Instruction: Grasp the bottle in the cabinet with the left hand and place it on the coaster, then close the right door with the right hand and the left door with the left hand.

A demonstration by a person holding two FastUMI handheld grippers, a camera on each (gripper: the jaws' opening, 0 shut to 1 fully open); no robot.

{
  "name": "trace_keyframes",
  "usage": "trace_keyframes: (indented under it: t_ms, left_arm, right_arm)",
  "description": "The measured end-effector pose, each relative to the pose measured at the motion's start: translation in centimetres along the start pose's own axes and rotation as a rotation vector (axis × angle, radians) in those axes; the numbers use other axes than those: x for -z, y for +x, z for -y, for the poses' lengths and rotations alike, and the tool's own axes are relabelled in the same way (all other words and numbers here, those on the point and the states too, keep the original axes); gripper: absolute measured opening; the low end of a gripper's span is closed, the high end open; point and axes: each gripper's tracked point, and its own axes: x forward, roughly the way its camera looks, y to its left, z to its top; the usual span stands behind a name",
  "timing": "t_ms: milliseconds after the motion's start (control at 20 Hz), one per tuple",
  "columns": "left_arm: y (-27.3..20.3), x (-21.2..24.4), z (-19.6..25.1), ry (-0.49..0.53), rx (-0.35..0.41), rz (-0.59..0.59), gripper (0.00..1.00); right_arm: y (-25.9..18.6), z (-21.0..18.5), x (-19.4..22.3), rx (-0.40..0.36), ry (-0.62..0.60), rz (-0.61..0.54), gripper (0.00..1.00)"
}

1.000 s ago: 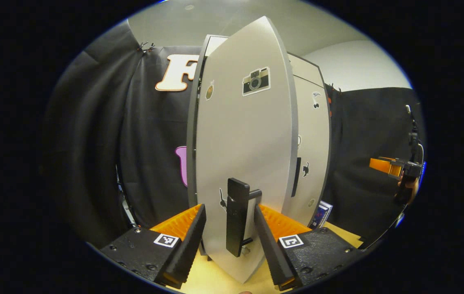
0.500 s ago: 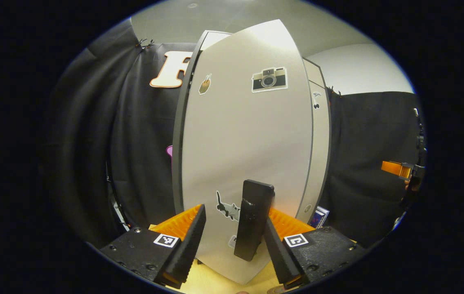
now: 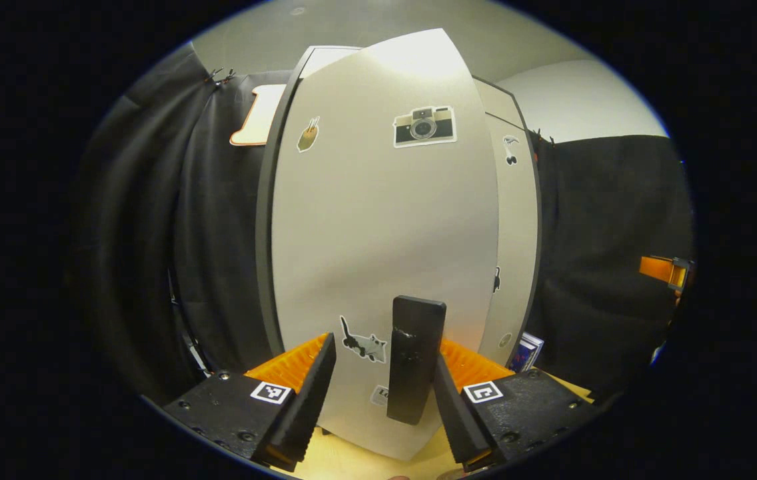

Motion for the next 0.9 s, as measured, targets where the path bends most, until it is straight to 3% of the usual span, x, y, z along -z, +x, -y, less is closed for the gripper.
trace_keyframes:
  t_ms: [200,500,700,900]
  left_arm:
    - [0.6,-0.1,0.9,0.034,-0.047,0.015,0.80]
    - [2.5,0.9,3.8,0.025,0.017,-0.001,0.79]
    - [5.0,0.8,3.9,0.019,0.014,0.002,0.79]
    - [6.7,0.9,4.3,-0.038,0.042,-0.002,0.79]
  right_arm:
    - [-0.7,2.0,0.7,0.045,-0.005,-0.015,0.97]
    - [-0.6,4.4,1.5,0.088,0.031,-0.033,0.98]
    - [-0.3,5.2,2.0,0.102,0.042,-0.041,0.98]
    - [0.1,5.9,2.4,0.113,0.041,-0.046,0.98]
